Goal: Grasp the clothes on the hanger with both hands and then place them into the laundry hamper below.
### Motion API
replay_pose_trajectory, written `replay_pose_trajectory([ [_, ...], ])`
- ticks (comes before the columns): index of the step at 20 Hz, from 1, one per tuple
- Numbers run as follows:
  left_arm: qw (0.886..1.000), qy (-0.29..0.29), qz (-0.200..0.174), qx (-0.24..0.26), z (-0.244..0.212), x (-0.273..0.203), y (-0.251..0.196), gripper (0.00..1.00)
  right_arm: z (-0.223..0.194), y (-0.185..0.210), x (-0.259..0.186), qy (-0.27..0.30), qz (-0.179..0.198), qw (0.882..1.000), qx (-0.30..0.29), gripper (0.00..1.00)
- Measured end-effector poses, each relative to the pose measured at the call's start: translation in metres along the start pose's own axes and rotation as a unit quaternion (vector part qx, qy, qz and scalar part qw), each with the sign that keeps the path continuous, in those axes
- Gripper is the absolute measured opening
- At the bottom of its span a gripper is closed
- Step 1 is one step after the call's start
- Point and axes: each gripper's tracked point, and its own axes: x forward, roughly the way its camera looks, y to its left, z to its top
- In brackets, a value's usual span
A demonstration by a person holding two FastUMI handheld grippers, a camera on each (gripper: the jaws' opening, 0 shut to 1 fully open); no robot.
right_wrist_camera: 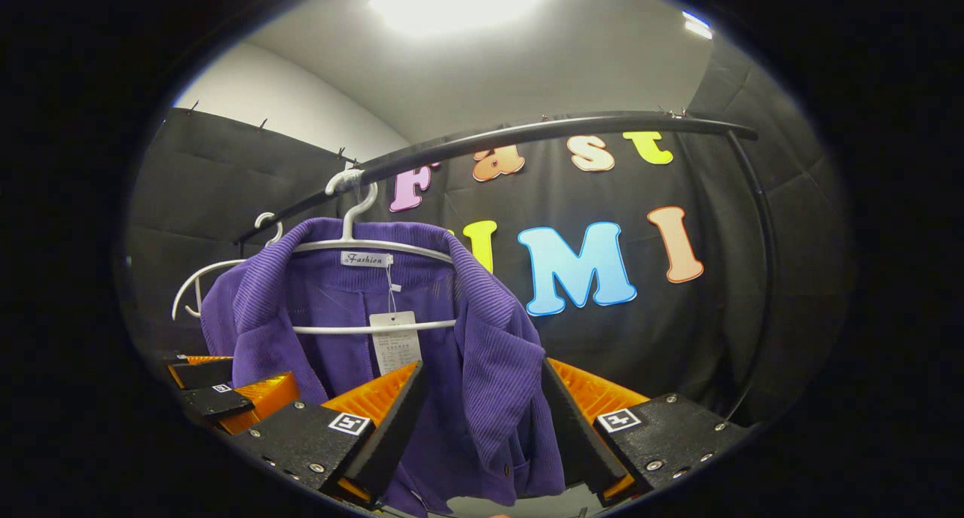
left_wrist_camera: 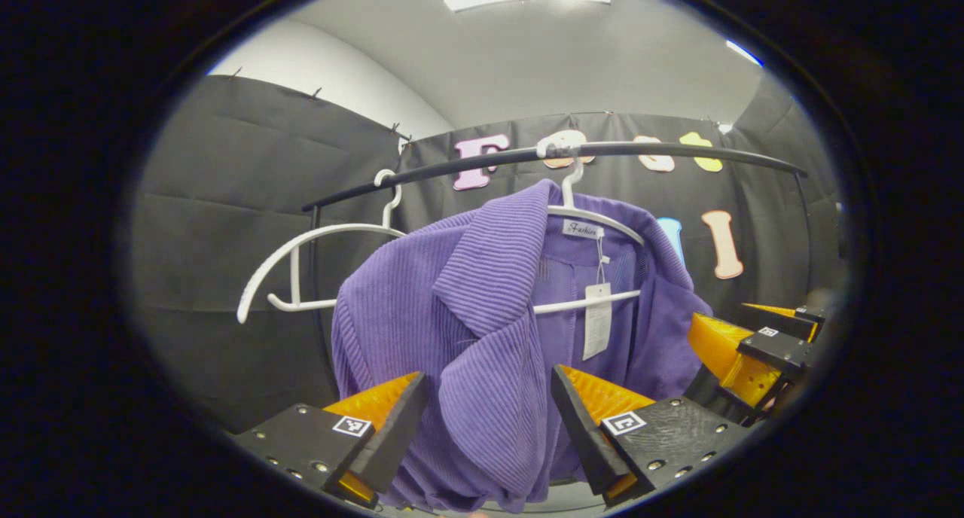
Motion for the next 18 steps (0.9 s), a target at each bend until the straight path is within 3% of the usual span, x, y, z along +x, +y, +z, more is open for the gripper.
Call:
replay_pose_trajectory([
  [6, 0.999, 0.007, 0.043, 0.002, -0.008, 0.024, 0.003, 1.0, -0.013, -0.012, 0.044, -0.004, -0.031, 0.999, -0.01, 0.94],
  [8, 0.999, 0.002, 0.051, 0.005, -0.008, 0.028, 0.002, 0.95, -0.018, -0.012, 0.055, 0.0, -0.034, 0.999, -0.009, 0.93],
  [12, 0.998, 0.002, 0.058, 0.007, -0.01, 0.03, 0.004, 0.97, -0.019, -0.011, 0.065, -0.004, -0.034, 0.999, -0.011, 0.93],
  [13, 0.998, 0.005, 0.061, 0.005, -0.013, 0.03, 0.004, 0.95, -0.02, -0.011, 0.068, -0.005, -0.034, 0.999, -0.012, 0.9],
  [15, 0.997, 0.014, 0.071, -0.001, -0.018, 0.033, 0.006, 1.0, -0.028, -0.014, 0.076, 0.007, -0.035, 0.999, -0.01, 0.81],
  [18, 0.996, 0.023, 0.082, -0.005, -0.025, 0.041, 0.006, 1.0, -0.039, -0.014, 0.092, 0.024, -0.023, 0.999, 0.011, 0.6],
])
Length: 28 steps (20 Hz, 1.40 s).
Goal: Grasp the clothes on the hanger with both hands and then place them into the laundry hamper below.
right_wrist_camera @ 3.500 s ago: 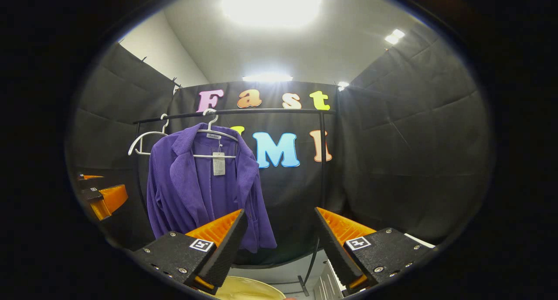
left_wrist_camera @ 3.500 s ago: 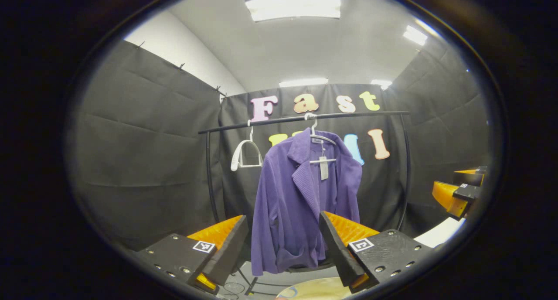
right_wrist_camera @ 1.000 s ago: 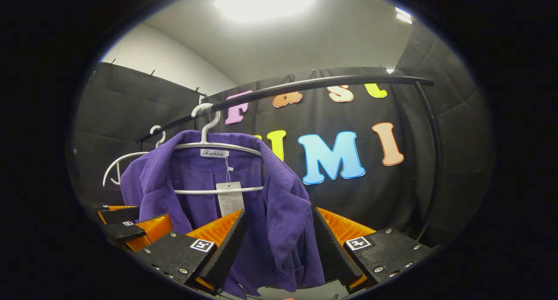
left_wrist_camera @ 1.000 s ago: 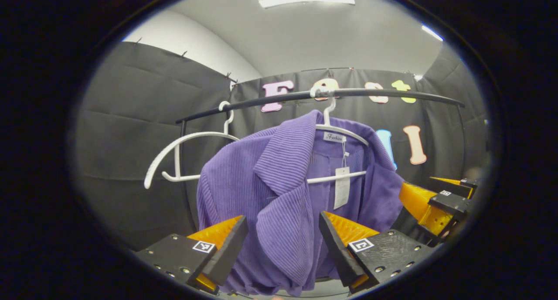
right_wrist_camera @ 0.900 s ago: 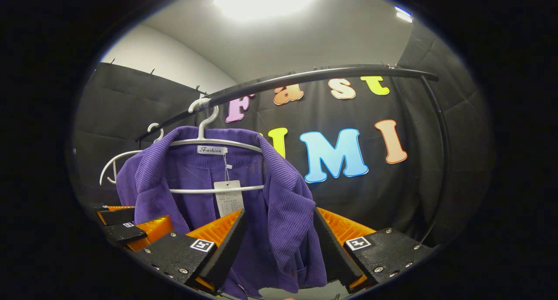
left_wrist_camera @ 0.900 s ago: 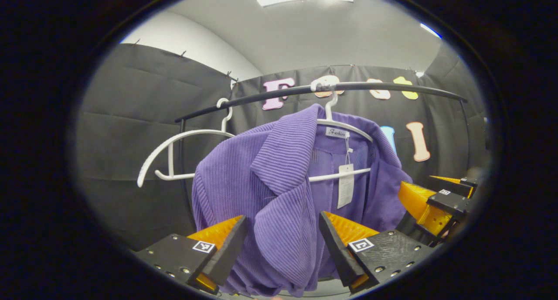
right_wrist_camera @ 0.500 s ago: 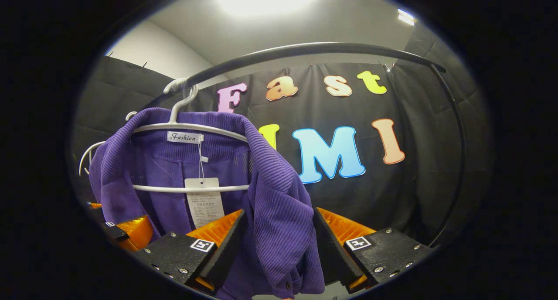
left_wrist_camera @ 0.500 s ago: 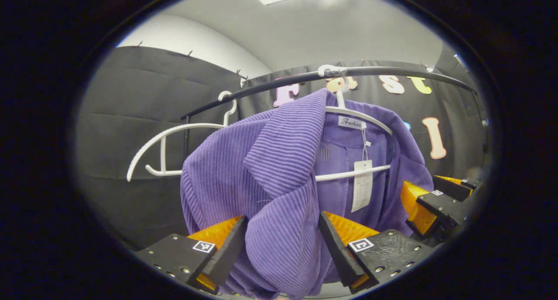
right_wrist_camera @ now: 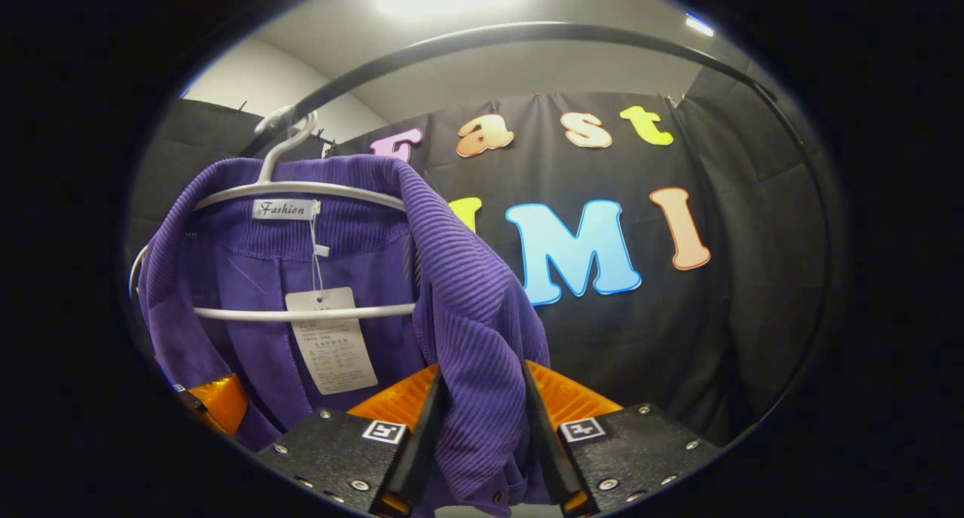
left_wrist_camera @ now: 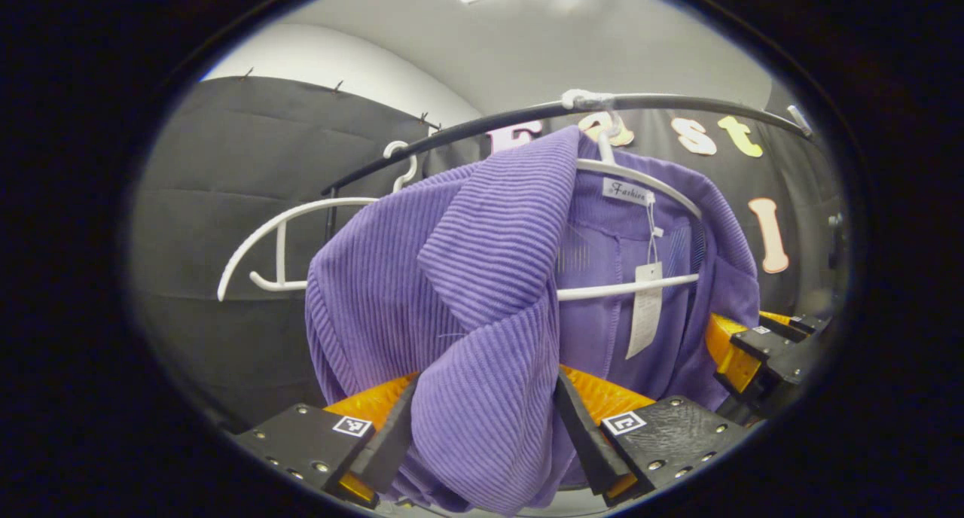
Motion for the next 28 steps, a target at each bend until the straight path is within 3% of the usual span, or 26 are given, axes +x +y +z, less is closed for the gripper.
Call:
replay_pose_trajectory([
  [1, 1.0, -0.002, 0.003, -0.001, -0.001, 0.0, 0.002, 0.91, -0.001, 0.002, 0.002, 0.004, 0.011, 1.0, 0.008, 0.53],
  [2, 1.0, -0.006, 0.006, -0.003, 0.001, -0.001, 0.005, 0.81, 0.0, 0.004, 0.001, 0.003, 0.021, 1.0, 0.014, 0.36],
  [3, 1.0, -0.008, 0.003, -0.01, 0.002, -0.003, 0.008, 0.72, 0.004, 0.004, 0.0, -0.004, 0.027, 1.0, 0.015, 0.26],
  [4, 1.0, -0.009, -0.005, -0.019, 0.003, -0.004, 0.007, 0.62, 0.008, 0.003, -0.001, -0.015, 0.034, 0.999, 0.014, 0.07],
  [5, 1.0, -0.007, -0.016, -0.025, 0.002, -0.004, 0.005, 0.65, 0.012, 0.003, -0.001, -0.024, 0.037, 0.999, 0.01, 0.05],
  [6, 0.999, -0.005, -0.025, -0.026, 0.003, -0.003, 0.005, 0.59, 0.017, -0.002, -0.002, -0.037, 0.027, 0.999, 0.004, 0.04],
  [8, 0.998, -0.001, -0.045, -0.033, 0.004, -0.004, 0.004, 0.38, 0.033, -0.01, -0.009, -0.069, 0.006, 0.998, -0.004, 0.03],
  [10, 1.0, -0.017, -0.008, -0.02, 0.01, -0.006, 0.024, 0.19, 0.049, -0.018, -0.008, -0.095, -0.011, 0.995, -0.013, 0.04],
  [12, 0.999, -0.025, -0.026, -0.015, 0.021, -0.015, 0.016, 0.02, 0.065, -0.026, -0.003, -0.117, -0.02, 0.993, -0.02, 0.04],
  [14, 0.998, -0.046, -0.04, -0.002, 0.037, -0.019, 0.014, 0.02, 0.079, -0.035, 0.002, -0.133, -0.03, 0.99, -0.025, 0.03],
  [18, 0.996, -0.077, -0.031, 0.009, 0.076, -0.043, 0.032, 0.0, 0.104, -0.054, 0.012, -0.16, -0.048, 0.986, -0.026, 0.03],
  [28, 0.993, -0.121, 0.013, -0.002, 0.142, -0.051, 0.095, 0.0, 0.125, -0.076, 0.061, -0.182, -0.066, 0.981, -0.013, 0.03],
])
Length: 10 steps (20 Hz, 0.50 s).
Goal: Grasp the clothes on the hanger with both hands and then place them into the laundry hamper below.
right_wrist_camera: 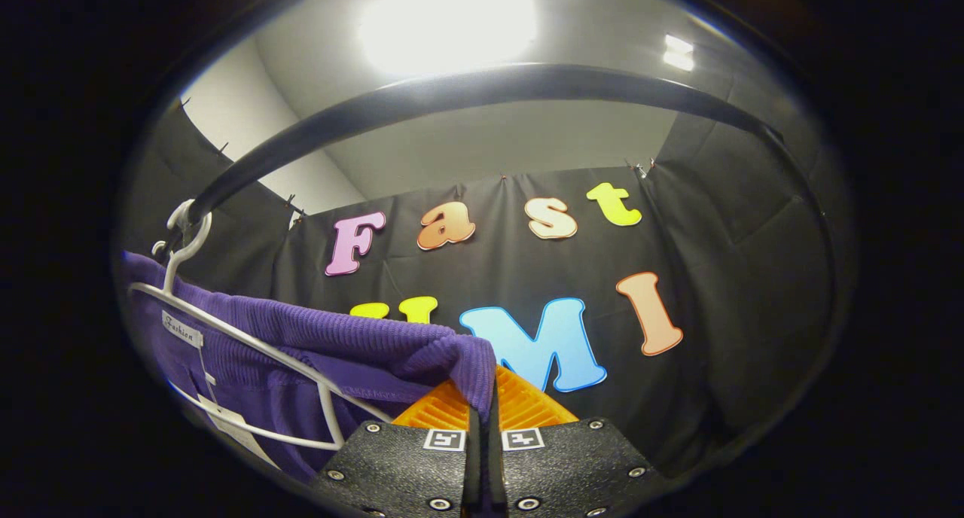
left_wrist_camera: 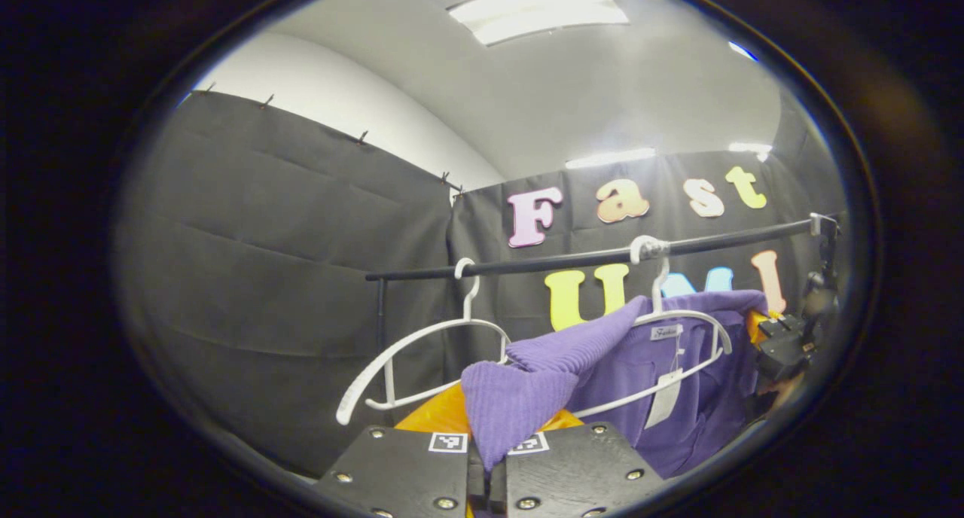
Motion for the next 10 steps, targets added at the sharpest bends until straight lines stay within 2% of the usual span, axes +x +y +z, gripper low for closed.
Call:
replay_pose_trajectory([
  [5, 1.0, -0.016, -0.006, 0.01, 0.021, 0.003, 0.01, 0.0, -0.037, 0.015, 0.012, 0.044, 0.018, 0.998, 0.041, 0.04],
  [10, 1.0, -0.012, -0.02, 0.004, 0.03, 0.007, 0.02, 0.0, -0.068, 0.029, 0.02, 0.103, 0.061, 0.985, 0.124, 0.04],
])
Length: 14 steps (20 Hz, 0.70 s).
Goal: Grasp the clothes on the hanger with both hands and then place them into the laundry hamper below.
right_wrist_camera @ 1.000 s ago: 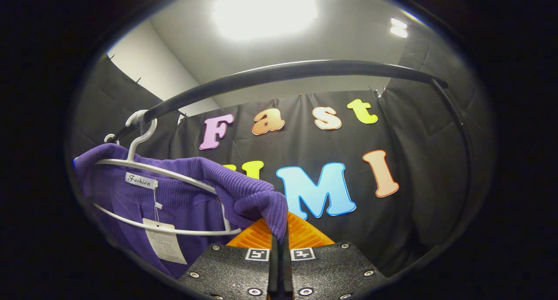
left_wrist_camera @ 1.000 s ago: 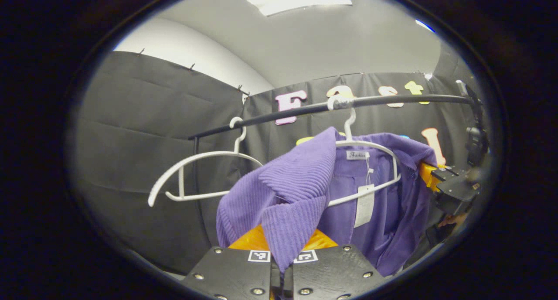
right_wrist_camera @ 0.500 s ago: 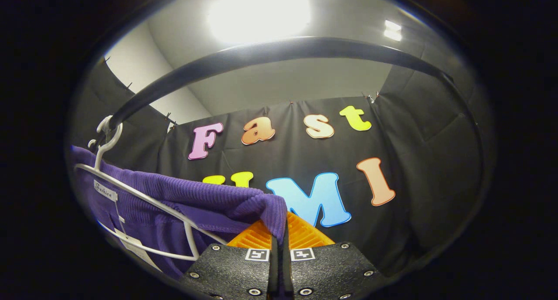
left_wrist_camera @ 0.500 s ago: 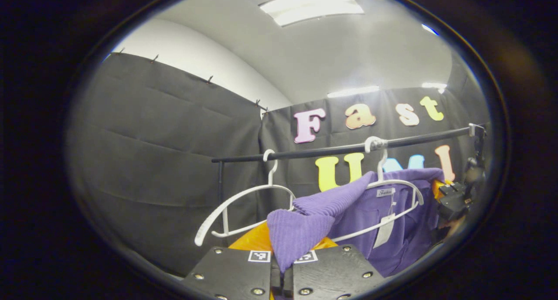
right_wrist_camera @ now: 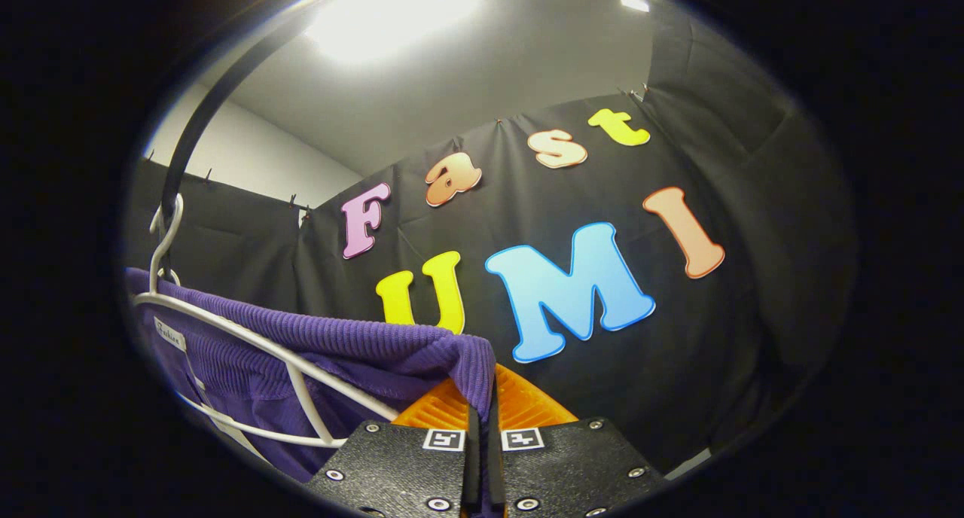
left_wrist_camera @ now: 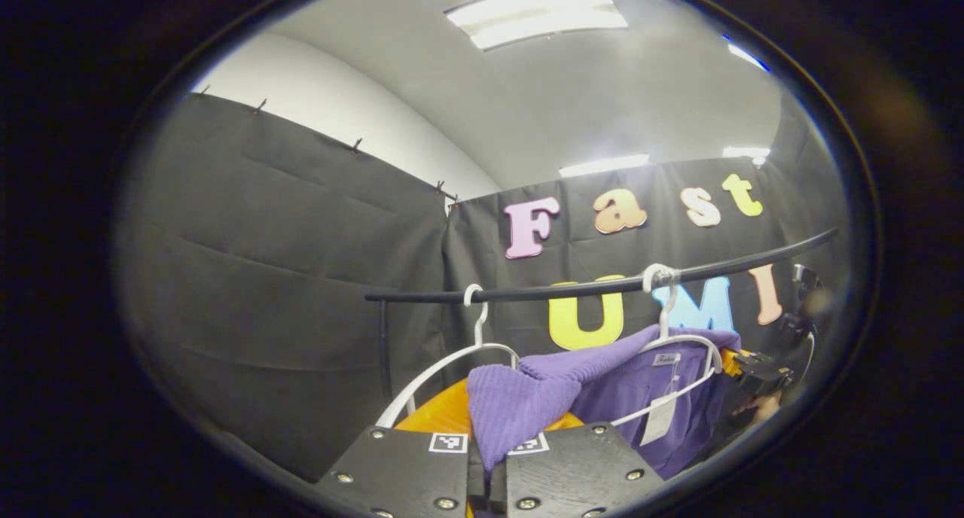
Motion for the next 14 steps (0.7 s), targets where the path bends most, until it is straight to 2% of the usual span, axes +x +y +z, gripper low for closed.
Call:
replay_pose_trajectory([
  [4, 1.0, 0.001, -0.024, 0.009, 0.015, 0.013, 0.008, 0.0, -0.014, 0.003, 0.006, 0.03, 0.035, 0.999, 0.029, 0.04],
  [8, 0.999, 0.006, -0.041, 0.022, 0.029, 0.025, 0.019, 0.0, -0.022, 0.011, 0.001, 0.041, 0.065, 0.997, 0.024, 0.04],
  [11, 0.998, 0.022, -0.048, 0.024, 0.018, 0.046, 0.034, 0.0, -0.029, 0.013, -0.001, 0.053, 0.075, 0.996, 0.013, 0.02],
  [14, 0.997, 0.061, -0.05, 0.0, -0.014, 0.058, 0.042, 0.0, -0.048, 0.009, 0.002, 0.078, 0.071, 0.994, 0.024, 0.03],
])
